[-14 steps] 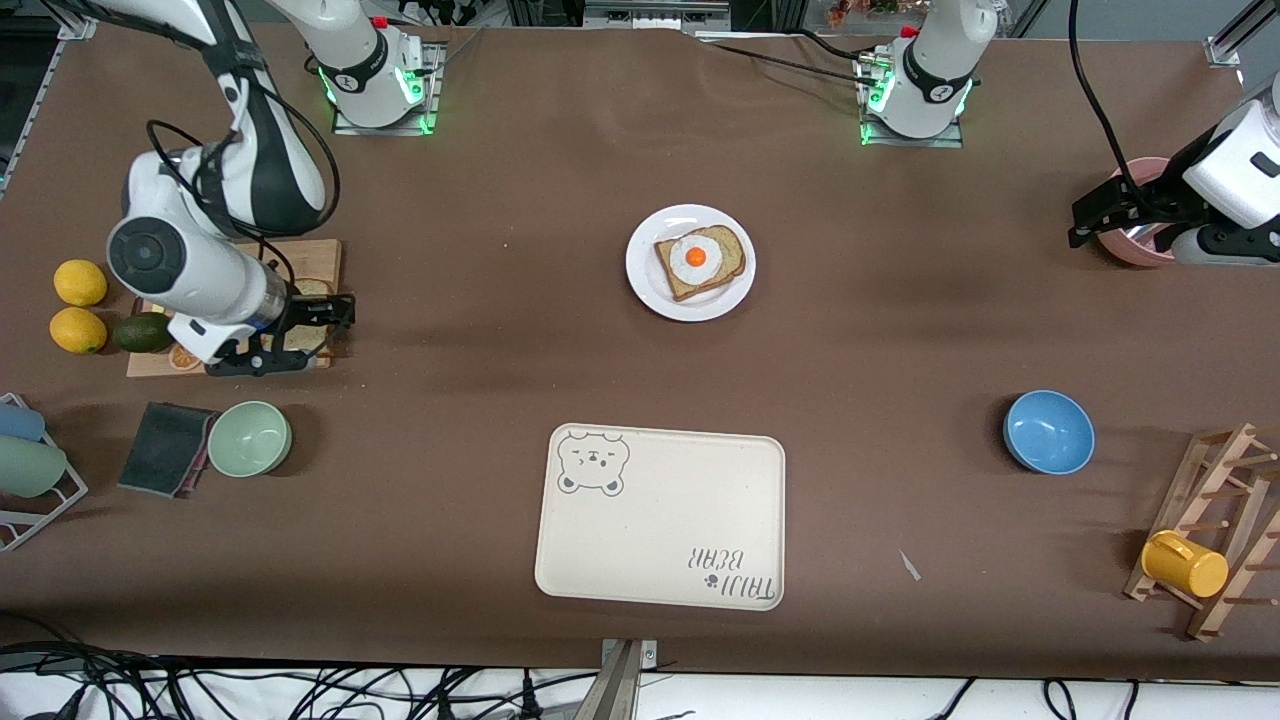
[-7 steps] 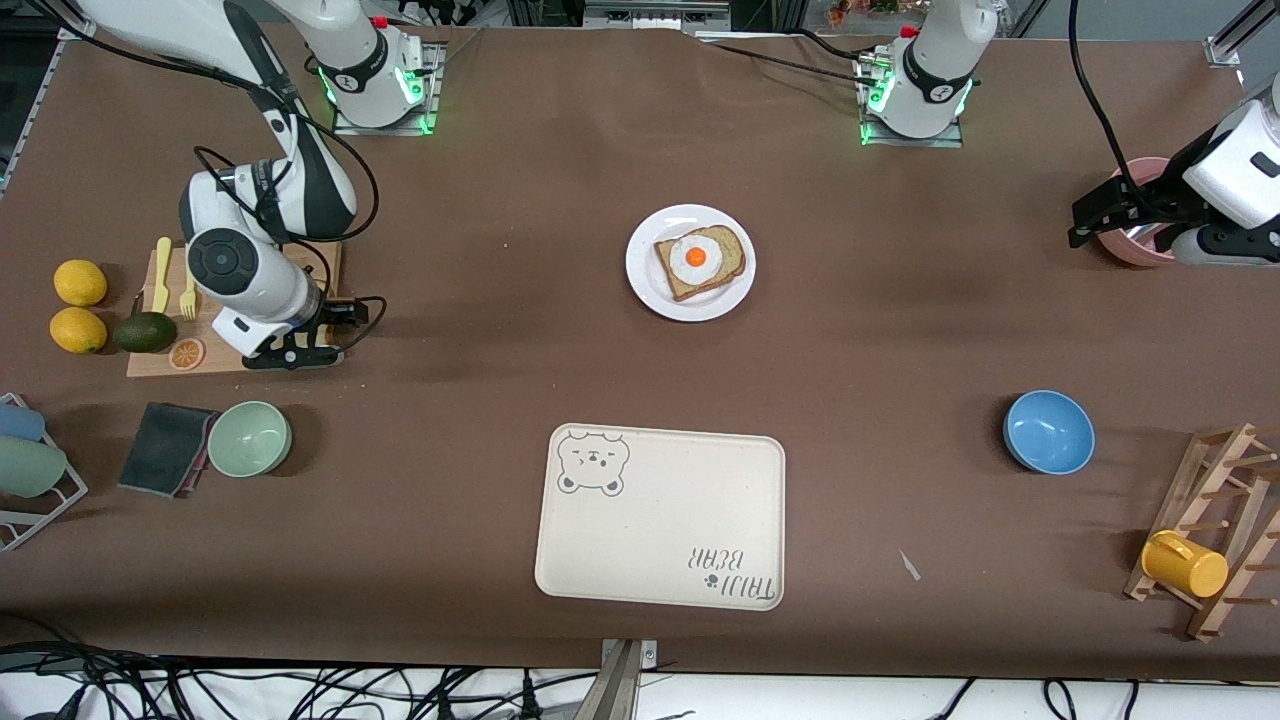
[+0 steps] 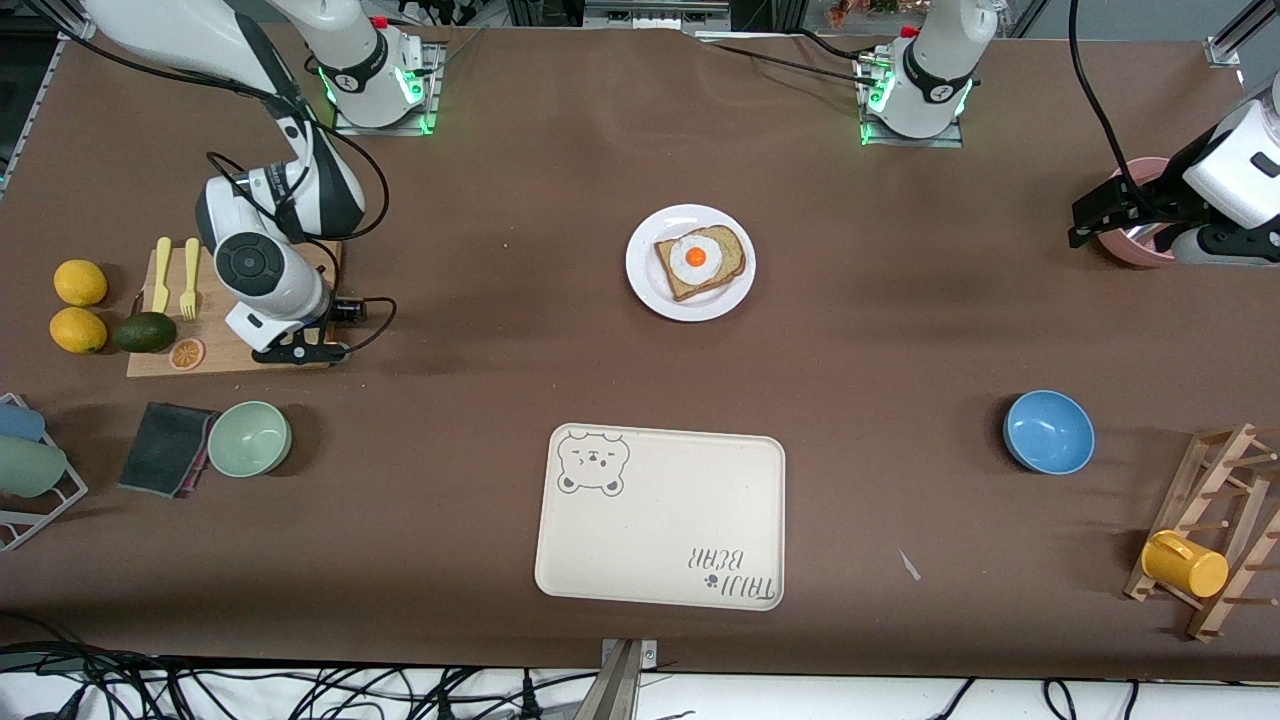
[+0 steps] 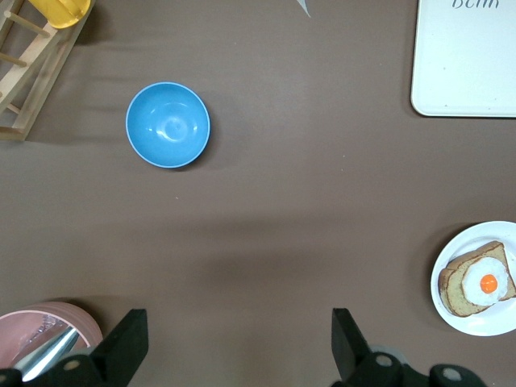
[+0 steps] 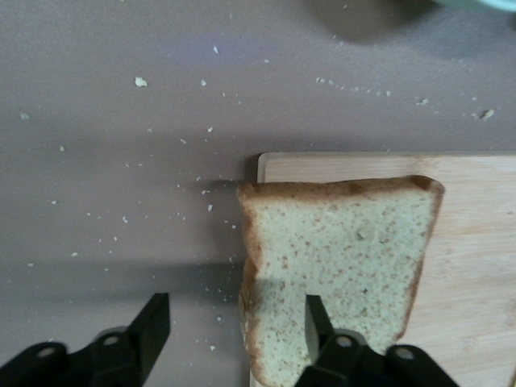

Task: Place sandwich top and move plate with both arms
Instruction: 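Lower the open right gripper around the edge of the bread slice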

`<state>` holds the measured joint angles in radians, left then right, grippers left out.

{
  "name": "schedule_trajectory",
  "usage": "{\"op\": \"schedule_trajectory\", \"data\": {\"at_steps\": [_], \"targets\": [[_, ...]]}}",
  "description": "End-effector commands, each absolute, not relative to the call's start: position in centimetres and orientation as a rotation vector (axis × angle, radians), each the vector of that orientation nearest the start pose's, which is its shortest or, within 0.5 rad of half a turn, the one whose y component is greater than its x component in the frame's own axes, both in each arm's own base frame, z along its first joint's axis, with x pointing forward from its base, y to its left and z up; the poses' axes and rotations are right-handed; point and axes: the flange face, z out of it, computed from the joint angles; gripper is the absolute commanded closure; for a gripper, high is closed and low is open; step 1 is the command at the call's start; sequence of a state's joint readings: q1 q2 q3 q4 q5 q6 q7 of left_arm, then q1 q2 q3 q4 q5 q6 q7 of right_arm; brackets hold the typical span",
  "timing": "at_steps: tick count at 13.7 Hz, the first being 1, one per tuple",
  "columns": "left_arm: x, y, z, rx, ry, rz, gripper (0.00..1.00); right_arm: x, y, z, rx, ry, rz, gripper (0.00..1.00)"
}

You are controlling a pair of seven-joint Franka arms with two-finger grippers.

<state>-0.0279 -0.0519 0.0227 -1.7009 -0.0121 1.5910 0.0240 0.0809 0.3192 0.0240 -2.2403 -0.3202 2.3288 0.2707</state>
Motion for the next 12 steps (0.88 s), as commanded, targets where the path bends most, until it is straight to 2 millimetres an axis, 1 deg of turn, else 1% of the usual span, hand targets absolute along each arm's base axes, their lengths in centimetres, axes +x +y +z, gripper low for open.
{"op": "schedule_trajectory", "data": {"at_steps": [1, 2, 6, 9, 11, 12], "targets": [[53.37, -0.34, 59.85, -3.178, 0.044, 0.092, 0.0, 51.44, 4.78, 19.6, -3.37, -0.095, 0.297, 0.33], [53.37, -0.34, 59.85, -3.178, 0.044, 0.092, 0.0, 51.35, 4.73, 19.3, -3.369, -0.095, 0.298, 0.37], [53.36, -0.34, 59.78, -3.177, 0.044, 0.094, 0.0, 50.83, 4.74, 18.79, -3.365, -0.098, 0.306, 0.65], [53.37, -0.34, 59.85, -3.178, 0.044, 0.092, 0.0, 50.63, 4.74, 18.62, -3.364, -0.097, 0.309, 0.83], [53.36, -0.34, 59.78, -3.177, 0.044, 0.094, 0.0, 50.63, 4.74, 18.62, -3.364, -0.089, 0.308, 1.0], [53.36, -0.34, 59.78, -3.177, 0.044, 0.094, 0.0, 50.61, 4.73, 18.61, -3.365, -0.089, 0.31, 1.0]]}}
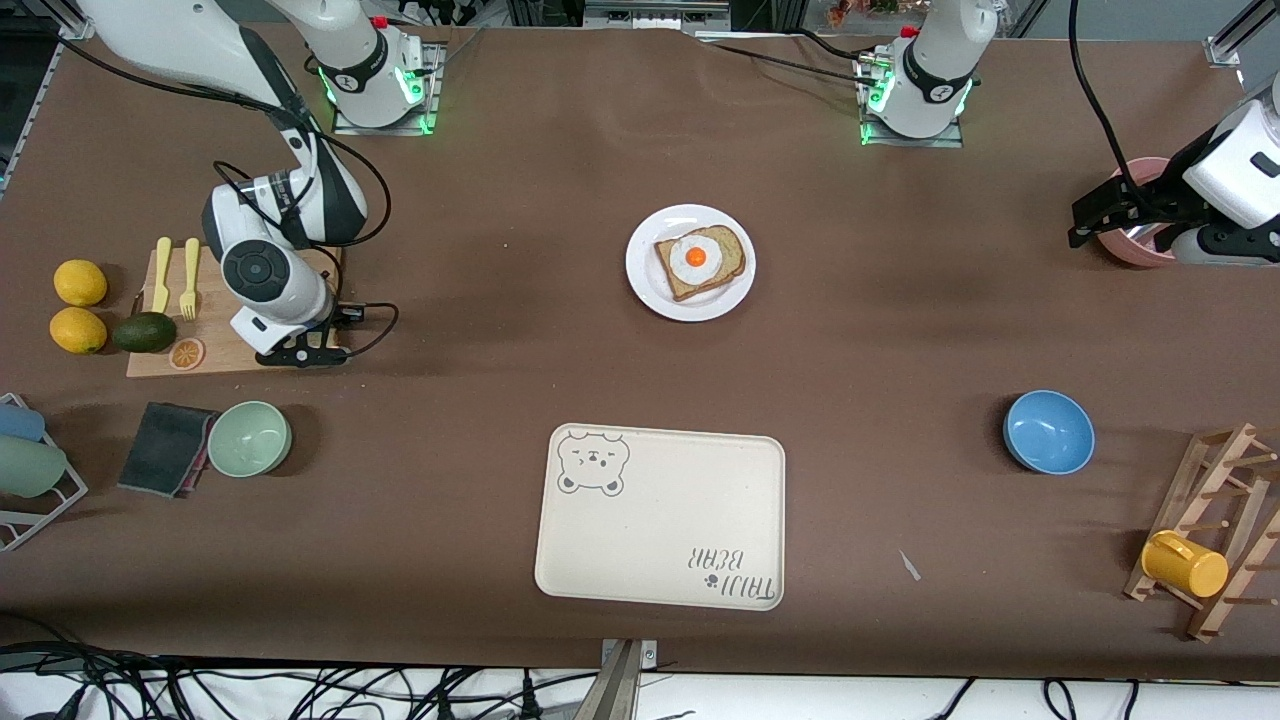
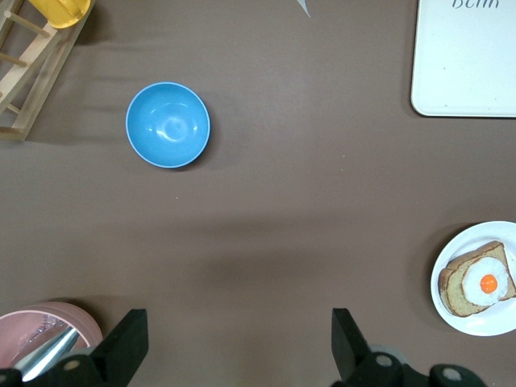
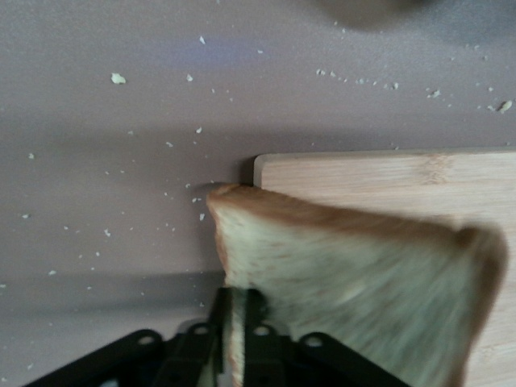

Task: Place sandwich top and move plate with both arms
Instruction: 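Lower the open right gripper around the edge of the bread slice, then close the right gripper on the bread slice edge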

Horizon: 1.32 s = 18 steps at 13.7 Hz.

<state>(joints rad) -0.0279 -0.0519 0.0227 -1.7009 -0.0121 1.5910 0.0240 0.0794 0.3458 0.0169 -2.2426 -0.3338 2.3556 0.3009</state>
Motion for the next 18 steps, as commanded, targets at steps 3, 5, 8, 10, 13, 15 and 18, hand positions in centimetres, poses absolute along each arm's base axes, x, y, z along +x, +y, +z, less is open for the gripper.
{"op": "schedule_trajectory", "data": {"at_steps": [3, 5, 8, 10, 13, 15, 18], "targets": [[53.4, -0.3, 59.8, -3.178, 0.042, 0.094, 0.0, 50.6, 4.6, 18.7, -3.366, -0.081, 0.312, 0.89], [53.4, -0.3, 59.8, -3.178, 0.042, 0.094, 0.0, 50.6, 4.5, 19.1, -3.369, -0.065, 0.311, 0.65], [53.4, -0.3, 59.8, -3.178, 0.042, 0.094, 0.0, 50.9, 3.8, 20.7, -3.373, -0.092, 0.308, 0.46], [53.4, -0.3, 59.8, -3.178, 0.042, 0.094, 0.0, 50.8, 3.6, 21.0, -3.375, -0.114, 0.321, 0.39], [53.4, -0.2, 59.8, -3.178, 0.039, 0.094, 0.0, 50.5, 2.9, 20.4, -3.37, -0.103, 0.337, 0.42], [53.3, -0.2, 59.8, -3.178, 0.04, 0.097, 0.0, 50.2, 3.1, 20.3, -3.388, -0.12, 0.345, 0.5], [53.2, -0.1, 59.7, -3.177, 0.04, 0.111, 0.0, 49.9, 3.4, 19.9, -3.492, -0.092, 0.327, 0.49]]}}
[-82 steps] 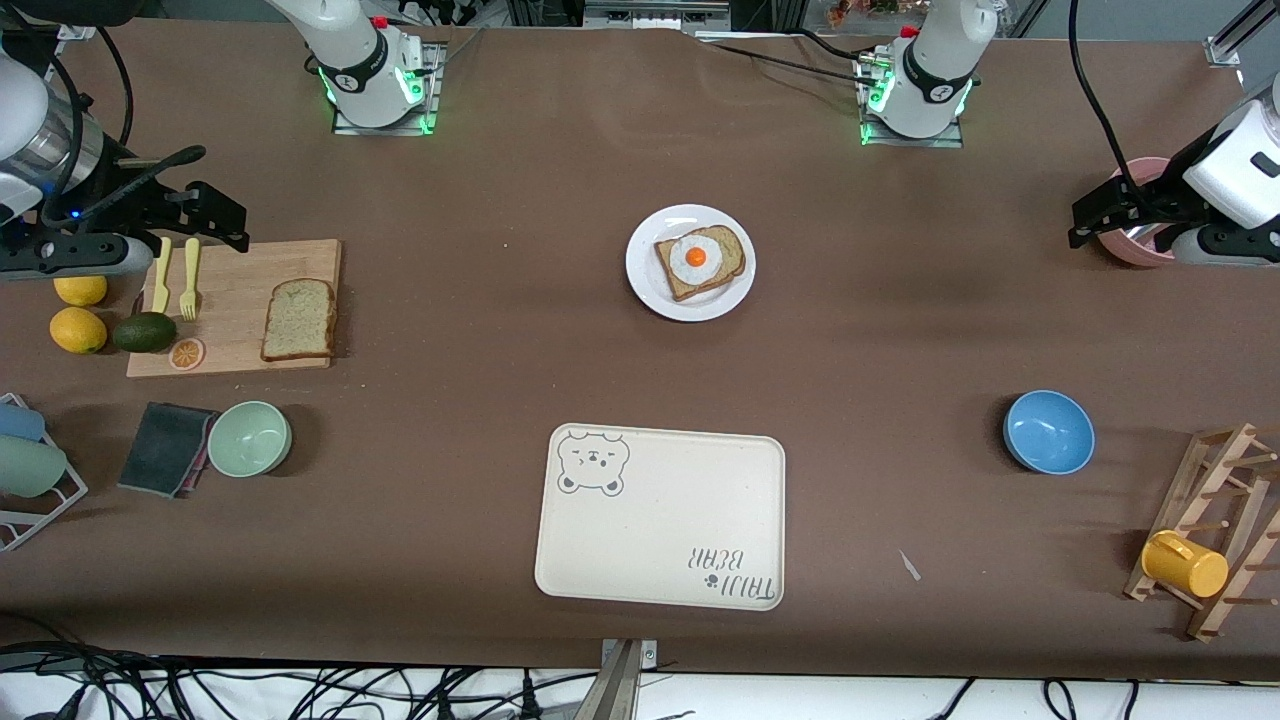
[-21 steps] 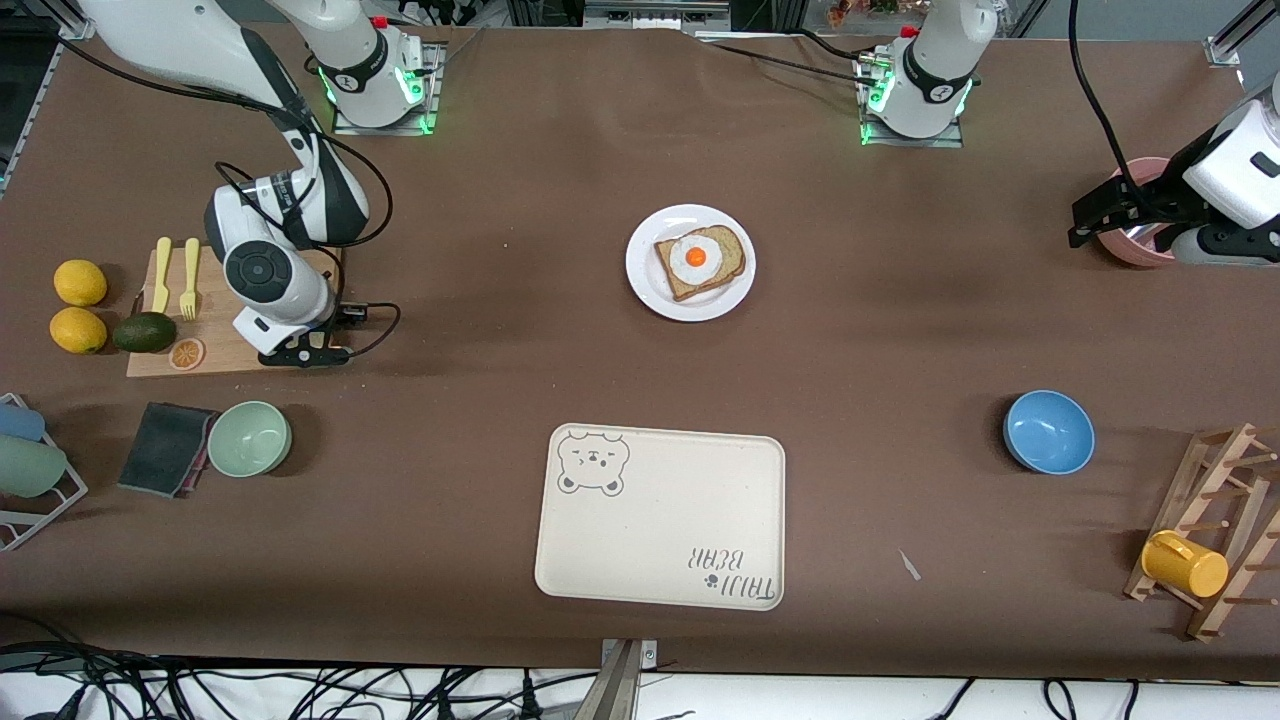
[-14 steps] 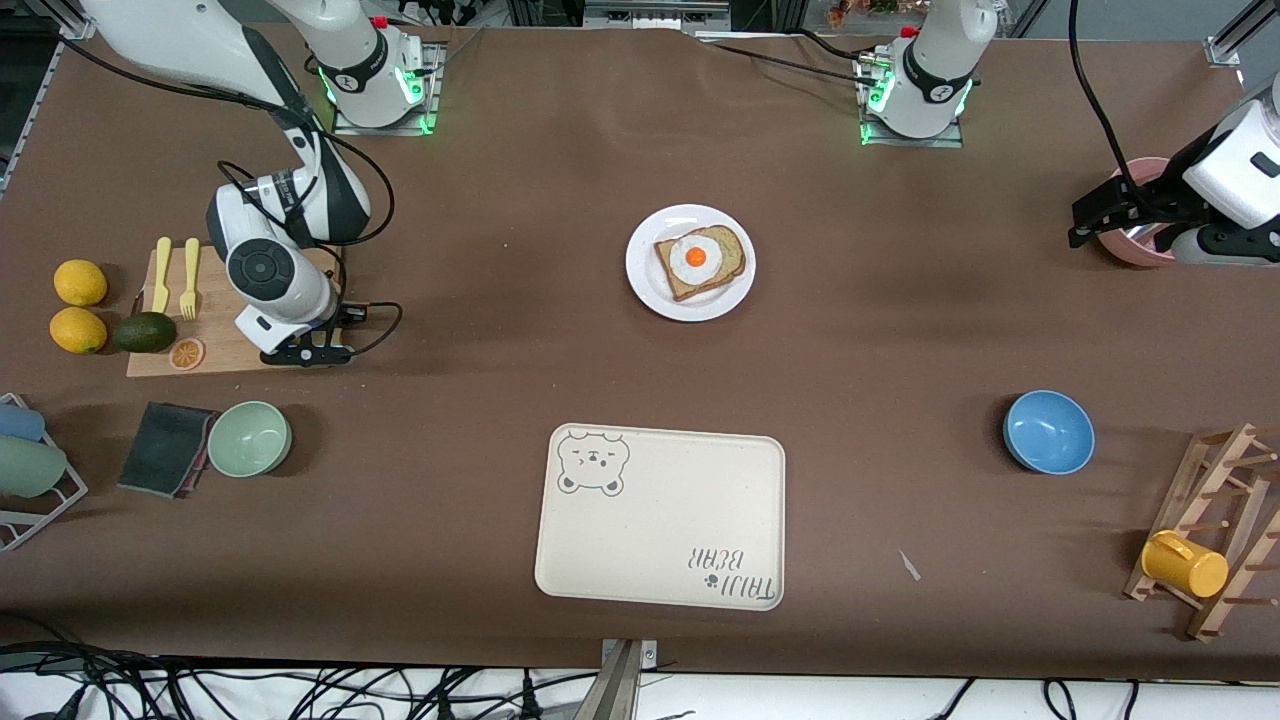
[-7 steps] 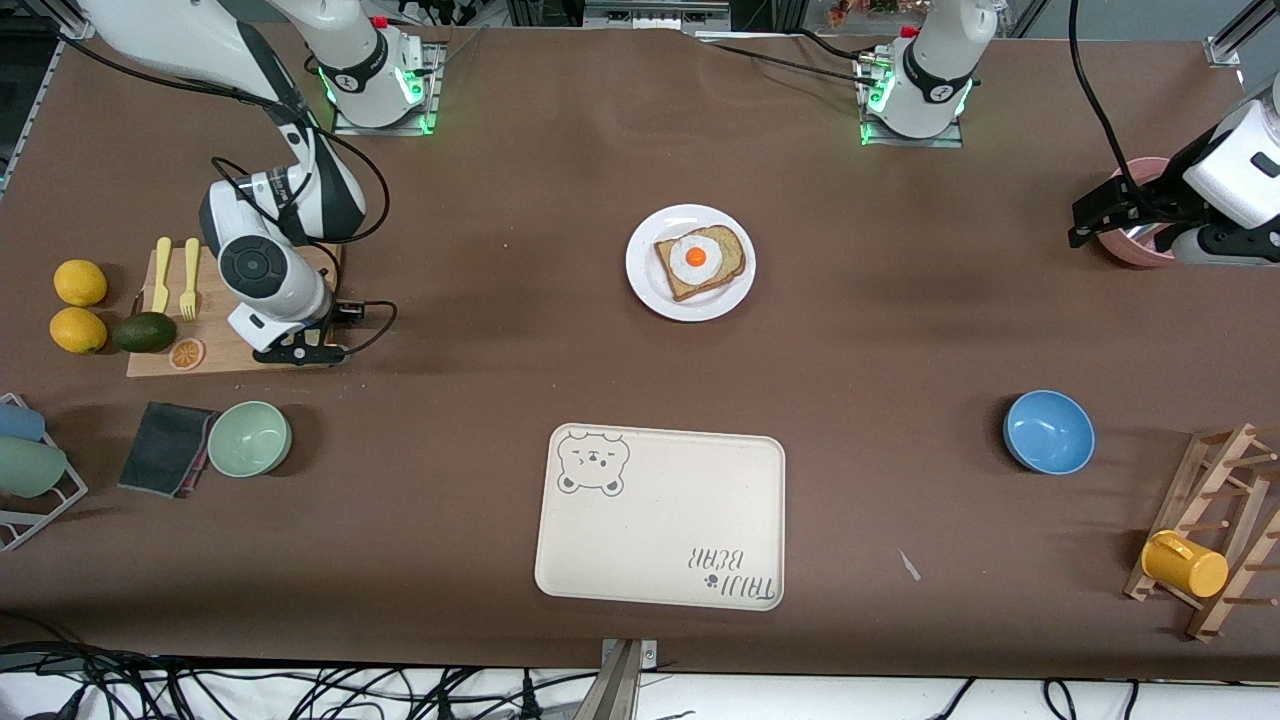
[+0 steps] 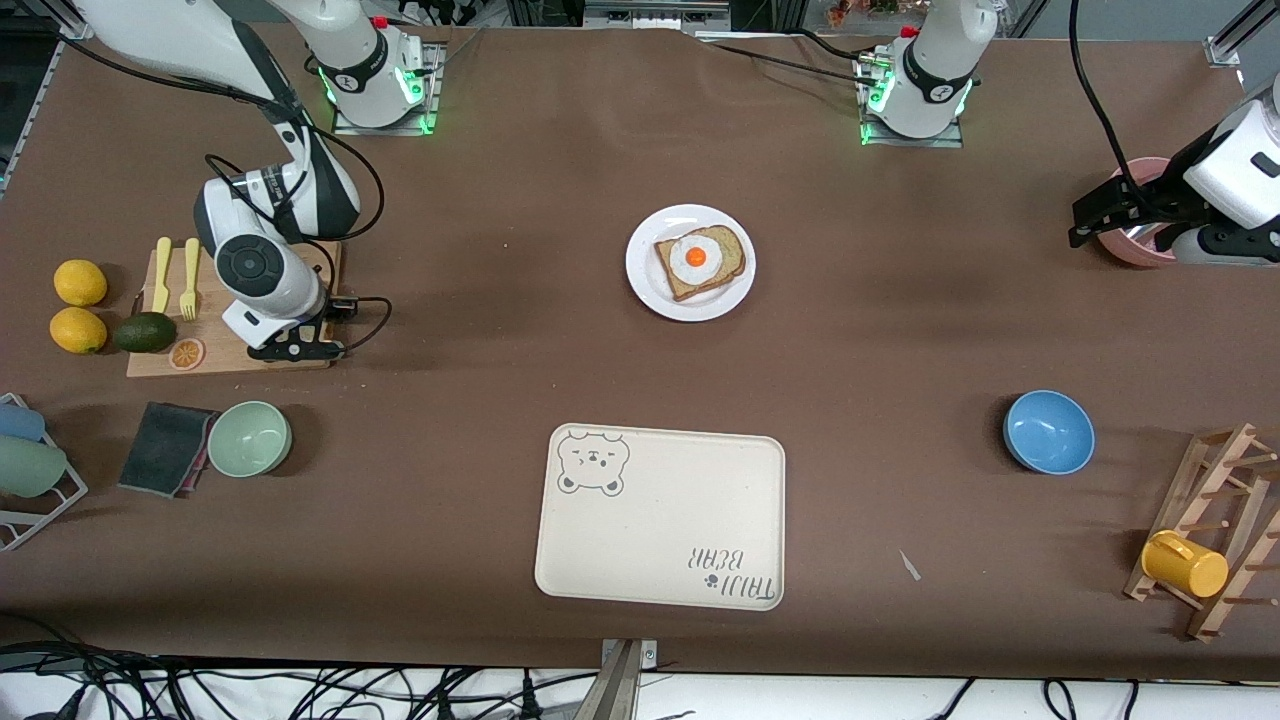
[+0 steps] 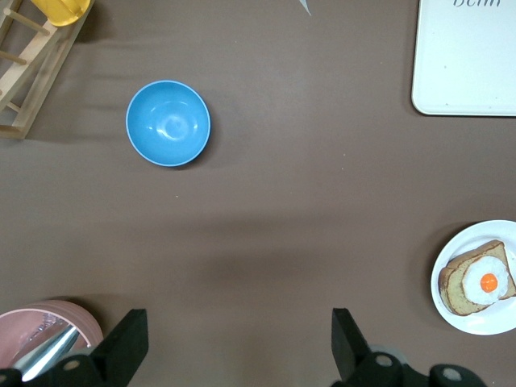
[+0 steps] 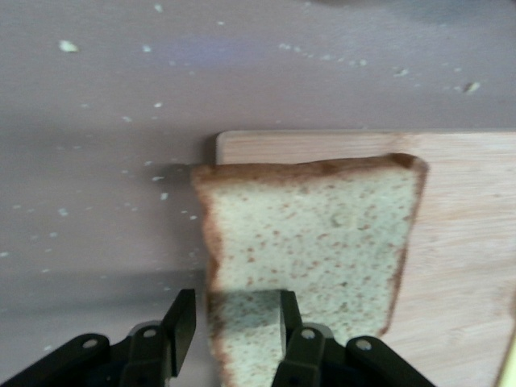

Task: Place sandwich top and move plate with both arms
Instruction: 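Close the right gripper on the bread slice edge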

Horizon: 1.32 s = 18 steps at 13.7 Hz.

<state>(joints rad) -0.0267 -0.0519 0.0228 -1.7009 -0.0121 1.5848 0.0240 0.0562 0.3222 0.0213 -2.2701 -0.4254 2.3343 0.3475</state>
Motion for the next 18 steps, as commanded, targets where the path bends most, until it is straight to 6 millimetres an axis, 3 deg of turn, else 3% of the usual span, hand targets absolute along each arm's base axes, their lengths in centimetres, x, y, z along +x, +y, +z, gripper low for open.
{"op": "schedule_trajectory", "data": {"at_steps": [1, 9, 11, 14, 16, 18], "targets": [[53.2, -0.1, 59.7, -3.177, 0.04, 0.111, 0.0, 49.9, 3.4, 19.8, -3.507, -0.1, 0.33, 0.49], [53.2, -0.1, 59.7, -3.177, 0.04, 0.114, 0.0, 49.9, 4.2, 19.3, -3.508, -0.087, 0.326, 0.5], [53.2, -0.1, 59.7, -3.177, 0.04, 0.114, 0.0, 49.8, 4.3, 18.9, -3.507, -0.077, 0.327, 0.55], [53.2, -0.1, 59.7, -3.177, 0.04, 0.114, 0.0, 49.8, 4.3, 18.7, -3.507, -0.078, 0.326, 0.74], [53.2, -0.2, 59.7, -3.177, 0.042, 0.114, 0.0, 49.8, 4.2, 18.8, -3.506, -0.074, 0.324, 0.99], [53.2, -0.1, 59.7, -3.177, 0.04, 0.114, 0.0, 49.8, 4.1, 18.8, -3.506, -0.078, 0.325, 1.0]]}}
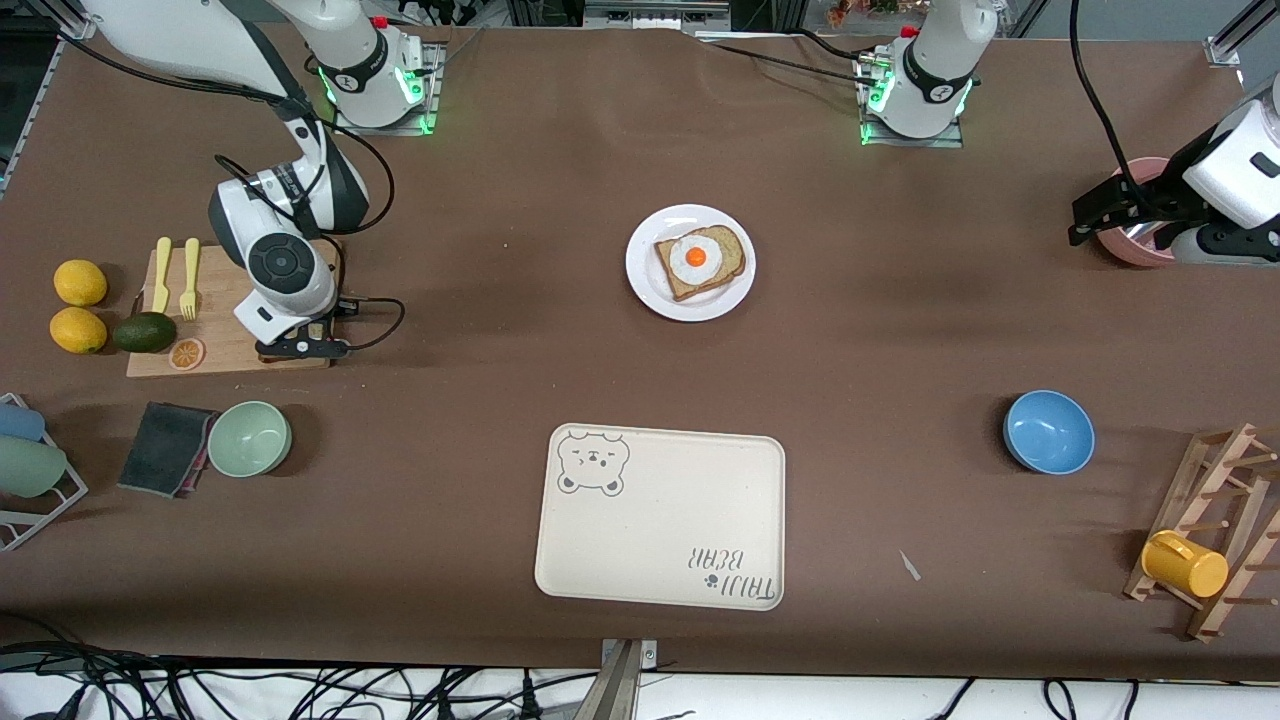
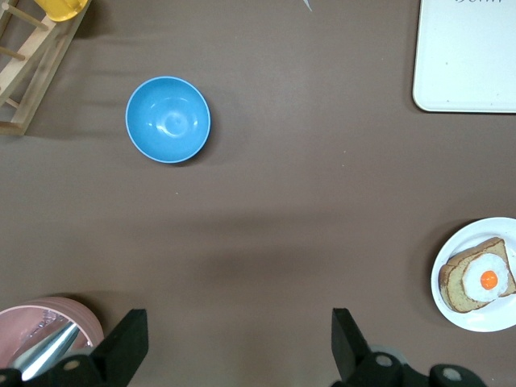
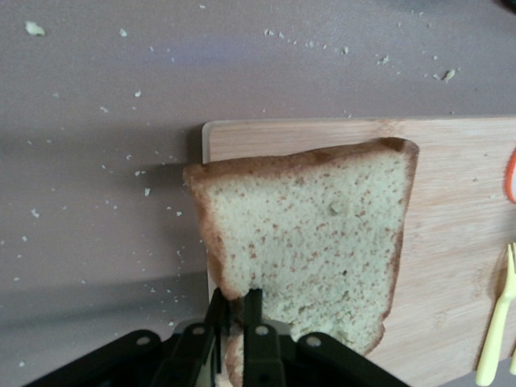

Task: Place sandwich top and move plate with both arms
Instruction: 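Close the right gripper on the bread slice edge, then lift the bread slice and carry it over the egg toast plate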

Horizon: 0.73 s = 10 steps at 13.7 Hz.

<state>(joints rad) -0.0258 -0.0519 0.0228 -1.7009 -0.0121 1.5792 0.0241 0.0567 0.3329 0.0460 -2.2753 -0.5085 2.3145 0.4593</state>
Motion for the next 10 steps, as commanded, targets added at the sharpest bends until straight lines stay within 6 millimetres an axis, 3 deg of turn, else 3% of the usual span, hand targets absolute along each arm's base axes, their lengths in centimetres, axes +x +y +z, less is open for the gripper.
{"op": "schedule_trajectory", "data": {"at_steps": [1, 5, 10], "targets": [[53.2, -0.1, 59.7, -3.177, 0.04, 0.114, 0.0, 49.8, 4.1, 18.8, -3.505, -0.089, 0.327, 1.0], [53.2, 0.0, 59.7, -3.177, 0.037, 0.114, 0.0, 51.0, 4.6, 21.2, -3.508, -0.136, 0.258, 1.0], [53.2, -0.2, 59.8, -3.177, 0.042, 0.111, 0.0, 52.4, 10.2, 26.4, -3.519, -0.201, 0.201, 1.0]]}}
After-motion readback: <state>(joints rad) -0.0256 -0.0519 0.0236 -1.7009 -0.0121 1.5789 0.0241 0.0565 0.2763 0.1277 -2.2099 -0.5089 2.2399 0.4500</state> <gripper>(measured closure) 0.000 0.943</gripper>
